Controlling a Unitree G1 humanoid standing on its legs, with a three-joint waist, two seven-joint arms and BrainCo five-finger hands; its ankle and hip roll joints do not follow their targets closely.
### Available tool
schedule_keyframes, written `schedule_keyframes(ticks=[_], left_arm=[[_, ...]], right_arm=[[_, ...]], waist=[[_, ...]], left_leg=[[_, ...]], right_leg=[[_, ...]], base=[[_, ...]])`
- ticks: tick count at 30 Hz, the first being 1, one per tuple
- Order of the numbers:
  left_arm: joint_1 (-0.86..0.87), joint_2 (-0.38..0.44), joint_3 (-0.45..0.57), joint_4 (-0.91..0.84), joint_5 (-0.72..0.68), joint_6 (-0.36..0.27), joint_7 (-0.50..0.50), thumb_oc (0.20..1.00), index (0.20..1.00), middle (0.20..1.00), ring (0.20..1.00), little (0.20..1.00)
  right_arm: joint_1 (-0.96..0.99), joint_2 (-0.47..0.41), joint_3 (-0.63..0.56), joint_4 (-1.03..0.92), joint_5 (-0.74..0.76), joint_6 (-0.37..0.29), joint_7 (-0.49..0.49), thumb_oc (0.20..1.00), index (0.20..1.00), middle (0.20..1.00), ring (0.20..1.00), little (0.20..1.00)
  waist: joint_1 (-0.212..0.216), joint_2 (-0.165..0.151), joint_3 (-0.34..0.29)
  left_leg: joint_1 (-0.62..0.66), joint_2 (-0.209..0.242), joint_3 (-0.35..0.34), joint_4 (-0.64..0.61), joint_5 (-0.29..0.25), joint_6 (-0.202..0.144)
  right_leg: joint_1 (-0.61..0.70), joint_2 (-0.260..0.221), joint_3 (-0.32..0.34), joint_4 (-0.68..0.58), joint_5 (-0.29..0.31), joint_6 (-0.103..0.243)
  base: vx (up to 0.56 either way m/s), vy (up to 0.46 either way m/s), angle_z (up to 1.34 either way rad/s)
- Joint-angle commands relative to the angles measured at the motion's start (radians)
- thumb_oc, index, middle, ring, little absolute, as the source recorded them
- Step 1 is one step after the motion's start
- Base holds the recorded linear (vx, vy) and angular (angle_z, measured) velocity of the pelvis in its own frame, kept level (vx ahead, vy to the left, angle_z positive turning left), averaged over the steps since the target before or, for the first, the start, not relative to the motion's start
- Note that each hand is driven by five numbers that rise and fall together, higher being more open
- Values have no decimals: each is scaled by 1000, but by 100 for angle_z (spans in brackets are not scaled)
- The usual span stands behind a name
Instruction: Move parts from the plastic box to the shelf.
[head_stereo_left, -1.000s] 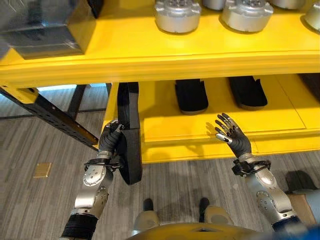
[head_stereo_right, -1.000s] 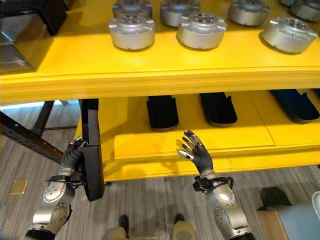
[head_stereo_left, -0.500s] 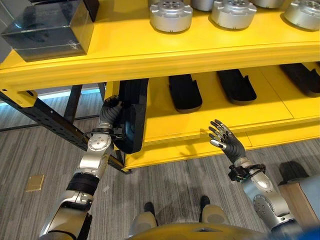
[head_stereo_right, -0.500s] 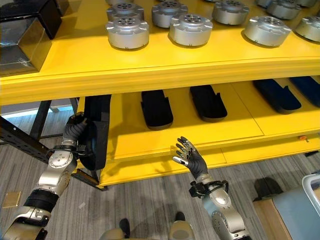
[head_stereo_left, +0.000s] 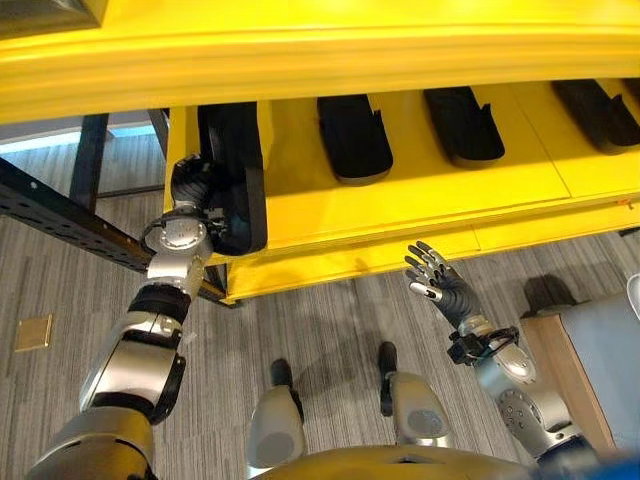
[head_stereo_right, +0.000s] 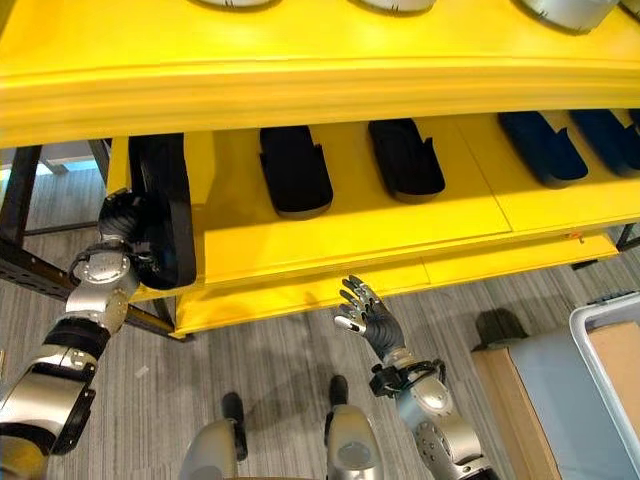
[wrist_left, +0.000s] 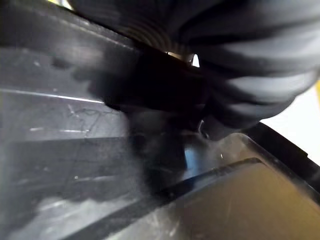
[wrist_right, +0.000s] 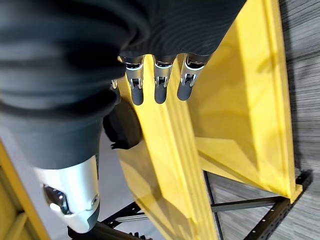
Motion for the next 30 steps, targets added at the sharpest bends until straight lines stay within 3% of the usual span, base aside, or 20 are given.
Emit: schedule_keyframes(ticks=[1,14,30], left_arm=[[-127,83,-9,53,-21,-52,11,200,200,200,200,200],[-380,152,-83,266,-5,-16,19,200,200,200,200,200],[-454,213,-80,336,-27,-10,36,200,200,200,200,200]], right_arm=[[-5,-32,14,-112,38,-61,3,1000,1000,1000,1000,1000],[-23,-61,29,-125,83,-78,17,1000,1000,1000,1000,1000],[-12,-87,24,-124,104,-81,32,1000,1000,1000,1000,1000]], waist=[[5,-5,-37],[-12,-14,13],[-16,-34,12]], left_leg=[[-48,27,-2,106,-65,0],[-181,48,-4,187,-77,-2],[-245,67,3,237,-122,3]], right_leg=[[-12,-12,16,54,-60,24],[-163,-7,37,134,-62,25],[-229,7,53,157,-76,35]], base=[[-42,-1,-5],[-44,1,-5],[28,6,-4]])
